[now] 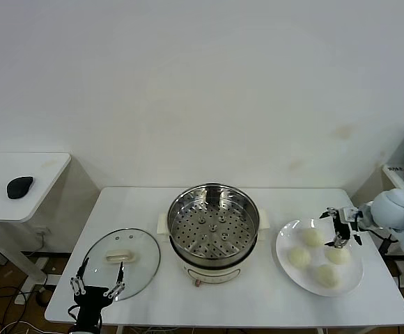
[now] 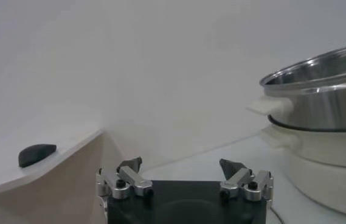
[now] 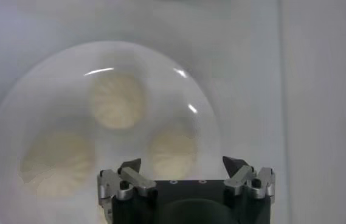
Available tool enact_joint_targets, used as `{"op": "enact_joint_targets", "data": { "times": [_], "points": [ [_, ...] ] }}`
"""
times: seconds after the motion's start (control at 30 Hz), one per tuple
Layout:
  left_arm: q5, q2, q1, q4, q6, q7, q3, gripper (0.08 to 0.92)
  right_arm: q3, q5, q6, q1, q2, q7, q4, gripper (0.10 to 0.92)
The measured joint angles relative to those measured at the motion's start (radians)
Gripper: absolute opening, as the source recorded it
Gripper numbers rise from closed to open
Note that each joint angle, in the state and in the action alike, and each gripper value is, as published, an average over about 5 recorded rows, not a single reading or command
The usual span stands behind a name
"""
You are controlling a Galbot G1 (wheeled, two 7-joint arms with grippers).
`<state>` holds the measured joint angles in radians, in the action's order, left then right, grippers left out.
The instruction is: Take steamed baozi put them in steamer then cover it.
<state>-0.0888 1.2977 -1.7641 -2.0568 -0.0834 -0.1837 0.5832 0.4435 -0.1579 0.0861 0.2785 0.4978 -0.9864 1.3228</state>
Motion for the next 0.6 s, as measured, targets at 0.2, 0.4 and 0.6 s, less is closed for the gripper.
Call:
{"op": "enact_joint_targets", "data": {
  "times": [0.2,0.4,0.6],
  "points": [
    [-0.008,0.002,-0.005,-0.001,-0.006,0.004,0.006,0.823,0.093,-0.013,-0.010,-0.064,0.047,-0.015,-0.077,0.823],
    [-0.019,0.001,-0.014,-0.003,-0.010,0.005,0.012,0.823,0.130,-0.048,-0.023,-0.093,0.110,-0.018,-0.157,0.823],
    [-0.022,-0.001,-0.020,-0.006,-0.015,0.005,0.025,0.823,0.147,-0.080,-0.033,-0.116,0.175,-0.017,-0.231,0.823]
  ]
}}
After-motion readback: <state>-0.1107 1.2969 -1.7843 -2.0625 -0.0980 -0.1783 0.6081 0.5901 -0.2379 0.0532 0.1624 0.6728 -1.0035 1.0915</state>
